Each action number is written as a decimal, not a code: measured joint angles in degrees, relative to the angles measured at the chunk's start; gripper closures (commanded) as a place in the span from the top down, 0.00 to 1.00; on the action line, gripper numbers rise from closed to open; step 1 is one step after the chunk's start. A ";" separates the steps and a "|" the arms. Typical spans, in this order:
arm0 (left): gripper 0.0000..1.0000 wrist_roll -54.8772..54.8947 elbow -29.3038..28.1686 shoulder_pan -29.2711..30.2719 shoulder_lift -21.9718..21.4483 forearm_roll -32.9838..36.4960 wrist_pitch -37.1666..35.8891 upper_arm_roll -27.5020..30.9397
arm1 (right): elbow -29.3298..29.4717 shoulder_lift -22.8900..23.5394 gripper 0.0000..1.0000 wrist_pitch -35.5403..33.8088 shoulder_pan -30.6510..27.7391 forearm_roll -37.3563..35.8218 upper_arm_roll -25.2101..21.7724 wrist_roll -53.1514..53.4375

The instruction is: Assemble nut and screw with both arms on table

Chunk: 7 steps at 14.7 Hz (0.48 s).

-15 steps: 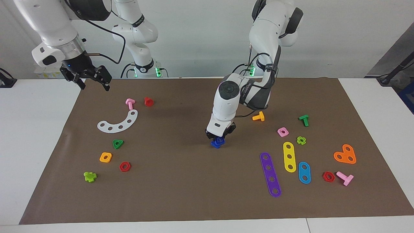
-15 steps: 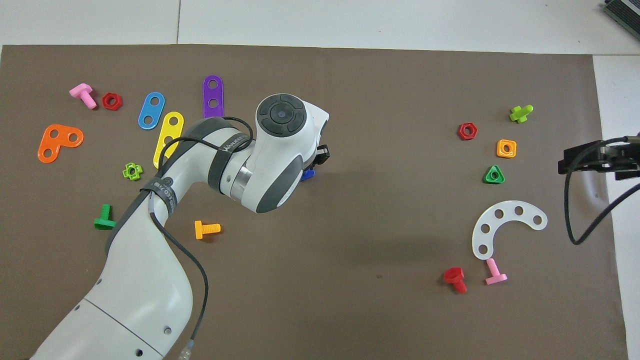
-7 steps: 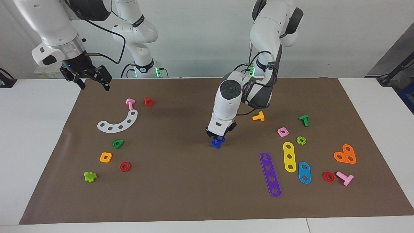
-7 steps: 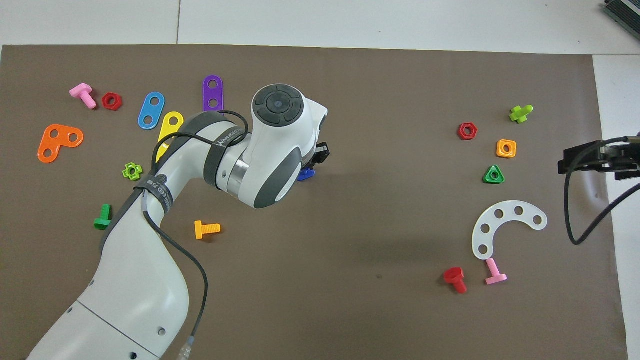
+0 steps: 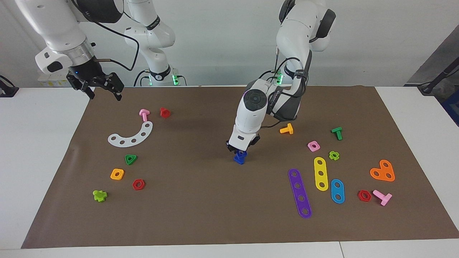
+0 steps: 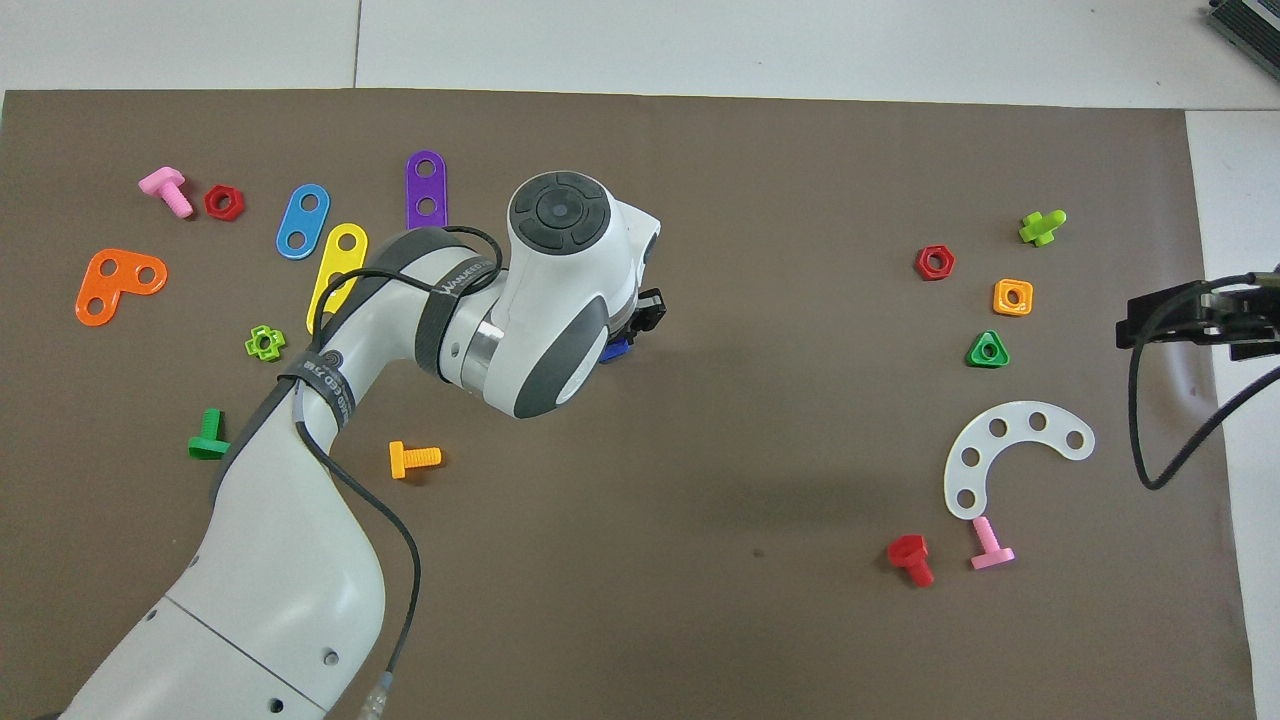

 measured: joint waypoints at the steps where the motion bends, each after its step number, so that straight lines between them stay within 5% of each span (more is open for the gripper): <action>1: 0.20 0.00 -0.10 -0.01 0.17 -0.01 0.02 -0.01 | 0.00 0.00 1.00 0.00 0.00 0.00 0.00 0.00; 7: 0.19 0.00 -2.04 -0.13 0.30 -0.04 2.25 -0.09 | 0.00 0.00 1.00 0.00 0.00 0.00 0.00 0.00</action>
